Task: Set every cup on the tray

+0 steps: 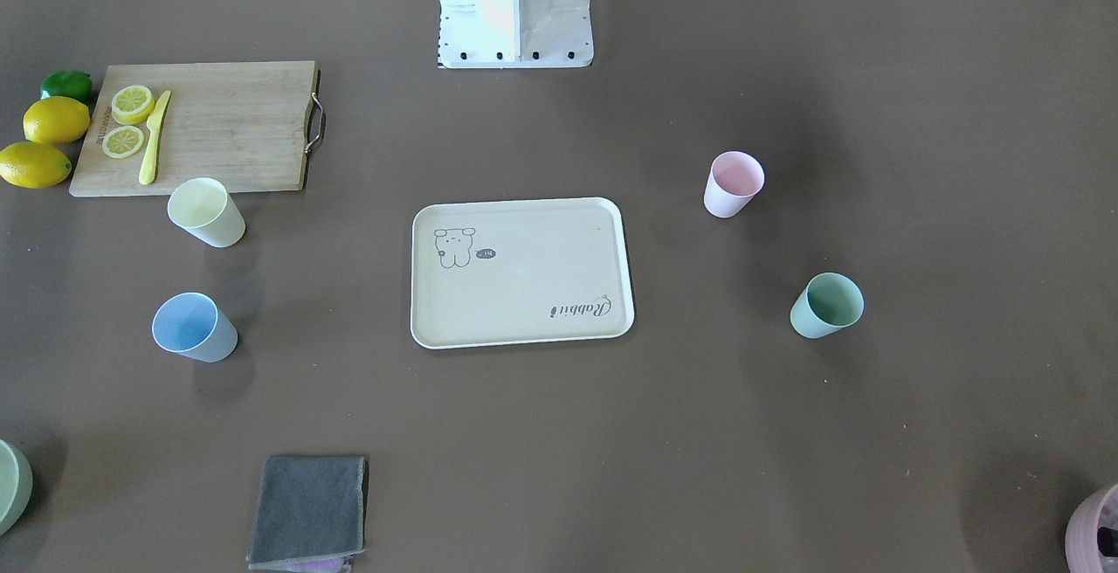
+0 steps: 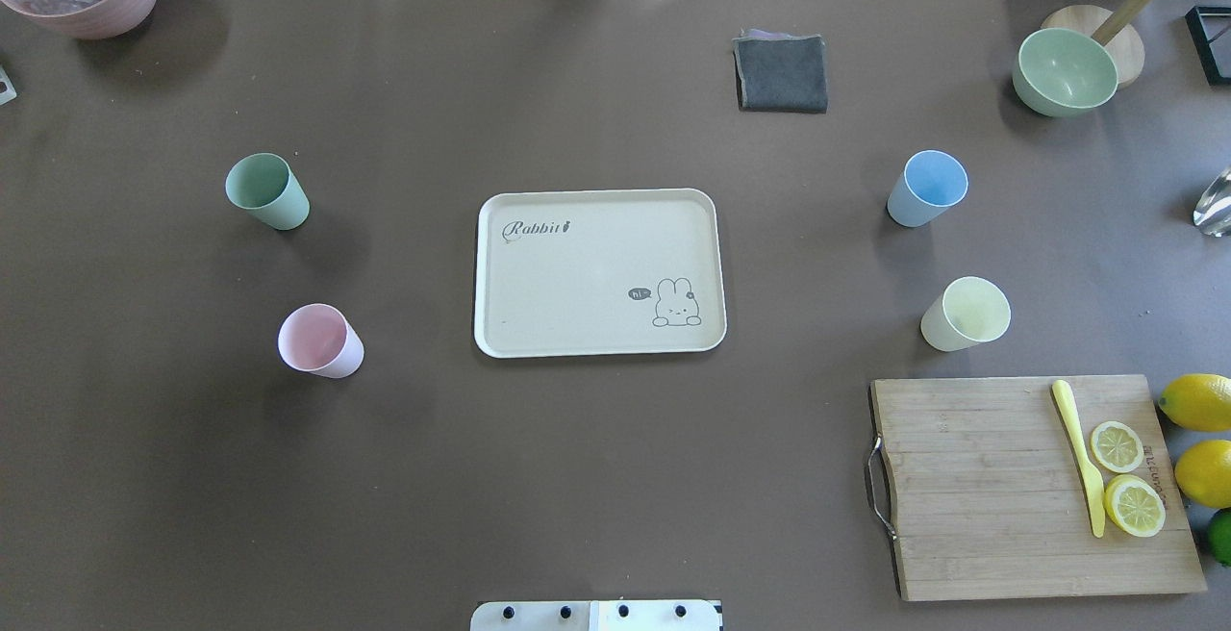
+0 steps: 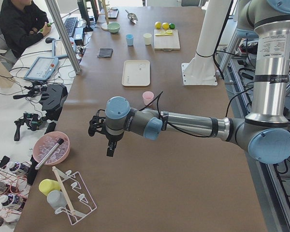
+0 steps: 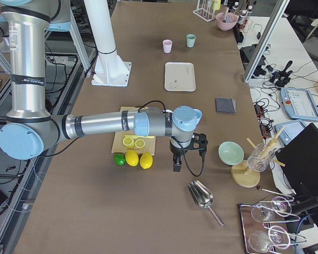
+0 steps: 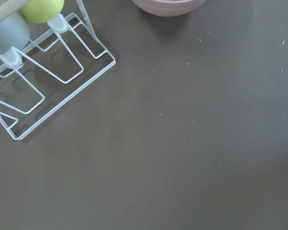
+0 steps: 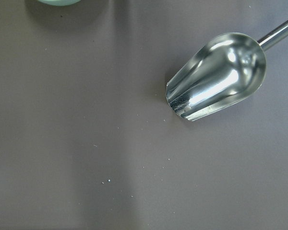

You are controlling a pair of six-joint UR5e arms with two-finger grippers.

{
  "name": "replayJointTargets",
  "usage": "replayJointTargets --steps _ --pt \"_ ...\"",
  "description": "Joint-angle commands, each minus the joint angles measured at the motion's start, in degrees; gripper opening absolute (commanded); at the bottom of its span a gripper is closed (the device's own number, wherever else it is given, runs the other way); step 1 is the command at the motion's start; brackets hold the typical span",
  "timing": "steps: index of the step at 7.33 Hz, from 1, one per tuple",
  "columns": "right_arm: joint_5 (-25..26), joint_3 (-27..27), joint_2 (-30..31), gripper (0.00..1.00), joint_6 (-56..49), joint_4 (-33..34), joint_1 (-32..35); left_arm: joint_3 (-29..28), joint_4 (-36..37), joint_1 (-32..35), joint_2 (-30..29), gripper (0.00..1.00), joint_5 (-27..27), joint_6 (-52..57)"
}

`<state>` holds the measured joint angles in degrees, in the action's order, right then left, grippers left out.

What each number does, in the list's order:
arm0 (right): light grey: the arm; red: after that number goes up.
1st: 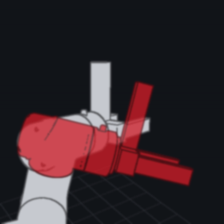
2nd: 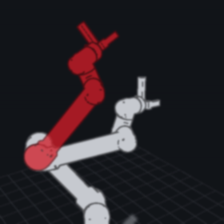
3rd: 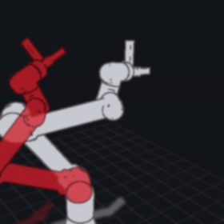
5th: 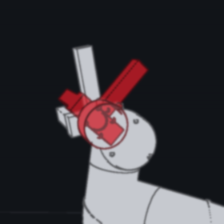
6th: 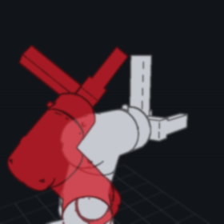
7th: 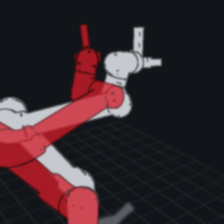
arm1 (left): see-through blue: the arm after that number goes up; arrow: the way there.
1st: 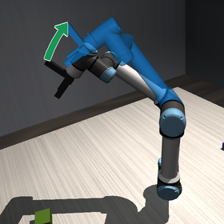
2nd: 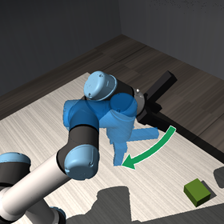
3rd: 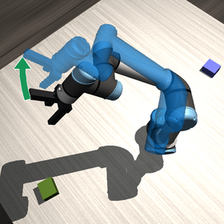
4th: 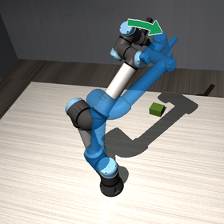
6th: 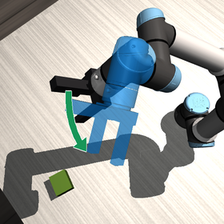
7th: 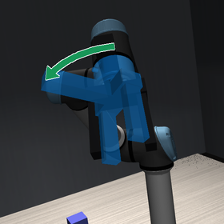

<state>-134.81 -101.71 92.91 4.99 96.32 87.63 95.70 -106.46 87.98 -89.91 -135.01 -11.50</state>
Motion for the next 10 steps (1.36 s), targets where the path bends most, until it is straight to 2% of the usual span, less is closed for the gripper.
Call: replayJointTargets --steps 1,2,4,5,6,7,8,10 --pt "-0.2 -0.4 -0.1 1.00 0.5 -2.3 -0.2 -0.2 -1.7 -0.2 0.0 0.99 -0.1 -0.6" --pt "-0.8 -0.5 -0.4 1.00 2.5 -5.2 -2.3 0.5 -1.8 -1.0 0.1 0.99 -0.2 -1.2" --pt "-0.1 -0.8 -1.8 1.00 18.0 -15.1 -10.3 4.7 -2.2 -5.9 0.1 0.99 0.1 -12.6" --pt "0.4 -0.7 -1.3 1.00 22.3 -21.3 -12.9 7.5 -2.2 -9.3 0.0 0.99 0.4 -19.2" --pt "1.6 -1.1 -1.7 1.00 25.6 -22.7 -15.8 10.5 -2.2 -14.0 0.0 0.99 5.1 -26.6" --pt "4.0 -3.0 -1.9 1.00 30.6 -22.8 -19.7 12.3 -2.2 -17.5 0.7 0.99 6.8 -29.0" --pt "6.5 -3.3 -4.5 1.00 38.1 -22.8 -23.7 12.8 -2.2 -18.7 0.6 0.99 6.9 -29.4" --pt "8.7 -4.6 -6.3 1.00 45.7 -22.8 -31.1 13.1 -2.2 -19.5 0.3 0.99 7.0 -29.5"
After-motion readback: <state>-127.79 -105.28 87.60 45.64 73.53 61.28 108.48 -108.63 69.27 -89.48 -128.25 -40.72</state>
